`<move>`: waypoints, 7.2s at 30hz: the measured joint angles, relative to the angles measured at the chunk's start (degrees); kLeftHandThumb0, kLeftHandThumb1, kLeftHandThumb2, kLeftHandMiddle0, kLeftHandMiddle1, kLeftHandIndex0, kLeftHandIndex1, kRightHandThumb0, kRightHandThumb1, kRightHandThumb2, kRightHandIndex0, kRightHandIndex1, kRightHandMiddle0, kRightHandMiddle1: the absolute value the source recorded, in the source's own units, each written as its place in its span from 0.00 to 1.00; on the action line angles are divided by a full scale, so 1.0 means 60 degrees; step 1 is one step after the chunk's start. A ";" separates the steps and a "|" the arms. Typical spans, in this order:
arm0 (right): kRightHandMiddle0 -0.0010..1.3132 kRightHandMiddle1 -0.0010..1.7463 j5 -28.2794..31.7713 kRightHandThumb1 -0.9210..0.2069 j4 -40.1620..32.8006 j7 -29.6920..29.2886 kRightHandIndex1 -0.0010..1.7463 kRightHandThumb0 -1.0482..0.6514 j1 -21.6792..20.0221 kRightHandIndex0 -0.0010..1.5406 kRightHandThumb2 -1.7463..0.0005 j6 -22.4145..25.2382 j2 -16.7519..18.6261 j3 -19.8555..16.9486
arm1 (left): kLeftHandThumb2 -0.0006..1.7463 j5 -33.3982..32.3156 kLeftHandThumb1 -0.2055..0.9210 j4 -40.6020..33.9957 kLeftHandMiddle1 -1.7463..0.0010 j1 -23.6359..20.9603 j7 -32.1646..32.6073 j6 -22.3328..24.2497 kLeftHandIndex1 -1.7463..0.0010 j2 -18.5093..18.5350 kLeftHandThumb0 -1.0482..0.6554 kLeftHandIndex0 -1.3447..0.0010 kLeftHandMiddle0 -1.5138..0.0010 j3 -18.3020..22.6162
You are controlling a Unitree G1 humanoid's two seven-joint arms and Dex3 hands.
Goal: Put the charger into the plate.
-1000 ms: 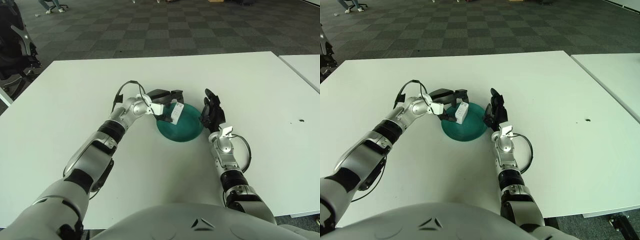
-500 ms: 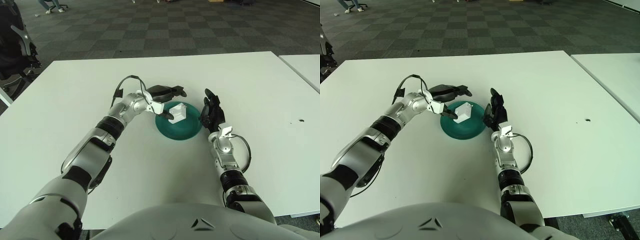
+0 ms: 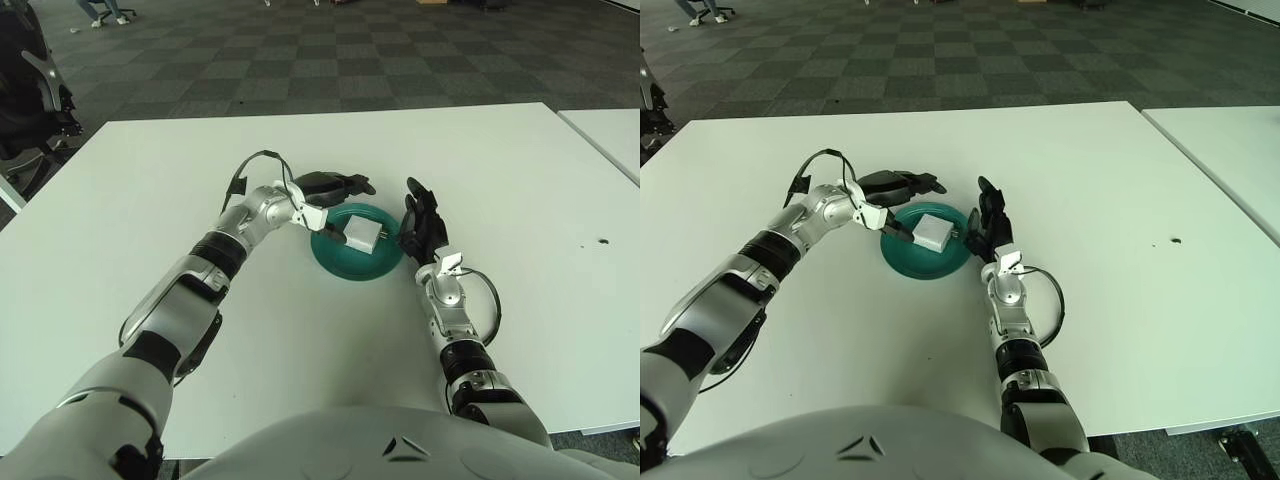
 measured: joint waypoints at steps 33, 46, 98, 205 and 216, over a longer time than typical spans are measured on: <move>0.00 0.16 -0.0121 0.00 -0.0001 0.0071 0.00 0.13 0.0006 0.07 0.42 -0.0013 -0.0007 0.0061 | 0.36 -0.0076 1.00 -0.0524 1.00 0.0060 0.1083 -0.0062 0.83 0.0091 0.00 1.00 0.98 0.0109; 0.00 0.18 -0.0118 0.00 -0.0001 0.0079 0.00 0.15 0.0008 0.08 0.43 -0.0015 -0.0006 0.0062 | 0.46 -0.1370 1.00 -0.2229 0.99 0.0452 0.1053 -0.0035 0.65 0.0342 0.01 1.00 0.90 0.1183; 0.00 0.23 0.0006 0.00 -0.0459 0.0086 0.00 0.17 0.0278 0.09 0.45 0.0033 0.0052 -0.0089 | 0.67 -0.6762 1.00 -0.4505 1.00 0.6546 0.2522 0.1252 0.86 -0.1725 0.01 1.00 0.94 0.5112; 0.00 0.01 -0.0482 0.00 -0.3238 0.0066 0.00 0.06 0.1954 0.00 0.43 0.2157 -0.1665 0.0409 | 0.66 -0.6036 1.00 -0.4430 1.00 0.8433 0.3051 0.0054 0.86 -0.3398 0.08 1.00 0.96 0.4423; 0.00 0.00 0.0051 0.00 -0.4897 0.0328 0.00 0.08 0.2662 0.00 0.45 0.3973 -0.1843 -0.0046 | 0.66 -0.6054 1.00 -0.4420 1.00 0.8434 0.3002 0.0062 0.88 -0.3400 0.07 1.00 0.98 0.4419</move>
